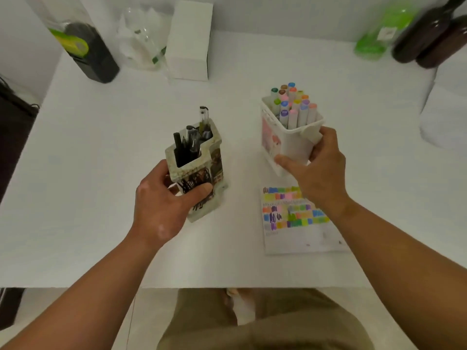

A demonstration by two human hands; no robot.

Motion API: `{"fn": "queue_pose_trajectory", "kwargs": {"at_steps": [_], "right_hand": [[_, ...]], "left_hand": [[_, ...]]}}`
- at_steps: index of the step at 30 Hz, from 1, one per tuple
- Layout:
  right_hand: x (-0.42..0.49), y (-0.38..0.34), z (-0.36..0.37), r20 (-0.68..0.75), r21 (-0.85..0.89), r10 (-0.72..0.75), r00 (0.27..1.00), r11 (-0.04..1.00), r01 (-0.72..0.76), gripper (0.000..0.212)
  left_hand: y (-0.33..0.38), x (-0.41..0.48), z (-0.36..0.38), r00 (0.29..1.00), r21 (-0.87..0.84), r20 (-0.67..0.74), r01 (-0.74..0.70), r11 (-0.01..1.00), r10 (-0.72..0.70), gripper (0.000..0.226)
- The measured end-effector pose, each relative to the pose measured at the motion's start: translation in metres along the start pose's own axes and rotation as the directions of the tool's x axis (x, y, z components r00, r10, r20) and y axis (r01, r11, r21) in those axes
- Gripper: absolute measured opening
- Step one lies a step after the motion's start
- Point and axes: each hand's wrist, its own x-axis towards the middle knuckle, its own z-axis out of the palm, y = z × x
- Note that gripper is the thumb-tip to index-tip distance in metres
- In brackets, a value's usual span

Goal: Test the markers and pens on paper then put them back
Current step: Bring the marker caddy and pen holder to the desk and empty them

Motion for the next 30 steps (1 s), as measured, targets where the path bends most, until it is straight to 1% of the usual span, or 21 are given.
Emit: {"fn": "queue_pose_trajectory", "kwargs": {"at_steps": [4, 6, 8, 10, 12, 14, 17, 20, 22, 24, 25, 26, 27, 28, 29, 30], "right_hand": [[0.02, 0.041, 0.018, -0.074, 0.093, -0.092, 0.993, 0.991, 0.099, 0.078], [0.027, 0.054, 0.021, -0.114, 0.111, -0.142, 0.983, 0.982, 0.155, 0.079], [0.034, 0.063, 0.021, -0.142, 0.118, -0.191, 0.971, 0.971, 0.208, 0.08], [0.038, 0.066, 0.018, -0.146, 0.127, -0.215, 0.966, 0.964, 0.234, 0.08], [0.041, 0.062, 0.012, -0.144, 0.14, -0.202, 0.969, 0.965, 0.222, 0.078], [0.044, 0.058, 0.005, -0.16, 0.132, -0.17, 0.972, 0.973, 0.192, 0.078], [0.049, 0.058, 0.0, -0.188, 0.084, -0.125, 0.974, 0.986, 0.142, 0.084], [0.051, 0.057, -0.007, -0.176, 0.054, -0.089, 0.98, 0.993, 0.1, 0.088], [0.045, 0.056, -0.012, -0.171, 0.078, -0.066, 0.983, 0.994, 0.08, 0.098], [0.028, 0.056, -0.017, -0.202, 0.093, -0.088, 0.975, 0.99, 0.108, 0.108], [0.015, 0.057, -0.018, -0.221, 0.076, -0.141, 0.965, 0.984, 0.161, 0.104], [0.001, 0.059, -0.017, -0.227, 0.053, -0.214, 0.95, 0.971, 0.231, 0.095], [-0.013, 0.06, -0.016, -0.199, 0.033, -0.289, 0.936, 0.953, 0.301, 0.084], [-0.026, 0.061, -0.014, -0.124, 0.037, -0.353, 0.928, 0.932, 0.359, 0.075], [-0.039, 0.059, -0.011, -0.002, 0.059, -0.391, 0.92, 0.919, 0.391, 0.072], [-0.05, 0.057, -0.008, 0.15, 0.085, -0.406, 0.902, 0.914, 0.397, 0.076]], "left_hand": [[-0.028, 0.003, 0.014, 0.983, -0.012, -0.089, -0.161, 0.987, 0.159, 0.047], [-0.038, -0.003, 0.019, 0.964, -0.019, -0.139, -0.233, 0.972, 0.228, 0.053], [-0.043, -0.015, 0.024, 0.939, -0.035, -0.198, -0.293, 0.955, 0.281, 0.06], [-0.043, -0.03, 0.028, 0.924, -0.046, -0.236, -0.321, 0.946, 0.302, 0.06], [-0.038, -0.047, 0.031, 0.922, -0.065, -0.263, -0.309, 0.949, 0.283, 0.058], [-0.031, -0.063, 0.032, 0.929, -0.072, -0.283, -0.267, 0.961, 0.237, 0.06], [-0.027, -0.08, 0.036, 0.928, 0.021, -0.294, -0.235, 0.972, 0.23, 0.057], [-0.025, -0.086, 0.04, 0.924, 0.084, -0.301, -0.22, 0.972, 0.235, 0.053], [-0.025, -0.087, 0.04, 0.921, 0.135, -0.302, -0.213, 0.968, 0.245, 0.054], [-0.025, -0.086, 0.038, 0.92, 0.223, -0.284, -0.211, 0.952, 0.27, 0.055], [-0.025, -0.085, 0.036, 0.918, 0.282, -0.269, -0.213, 0.935, 0.291, 0.053], [-0.025, -0.083, 0.033, 0.916, 0.345, -0.25, -0.219, 0.913, 0.314, 0.051], [-0.024, -0.082, 0.031, 0.913, 0.404, -0.229, -0.228, 0.886, 0.339, 0.05], [-0.023, -0.079, 0.028, 0.907, 0.46, -0.206, -0.242, 0.854, 0.368, 0.05], [-0.021, -0.076, 0.026, 0.898, 0.519, -0.176, -0.264, 0.813, 0.404, 0.05], [-0.02, -0.072, 0.024, 0.884, 0.586, -0.134, -0.294, 0.755, 0.447, 0.05]]}}
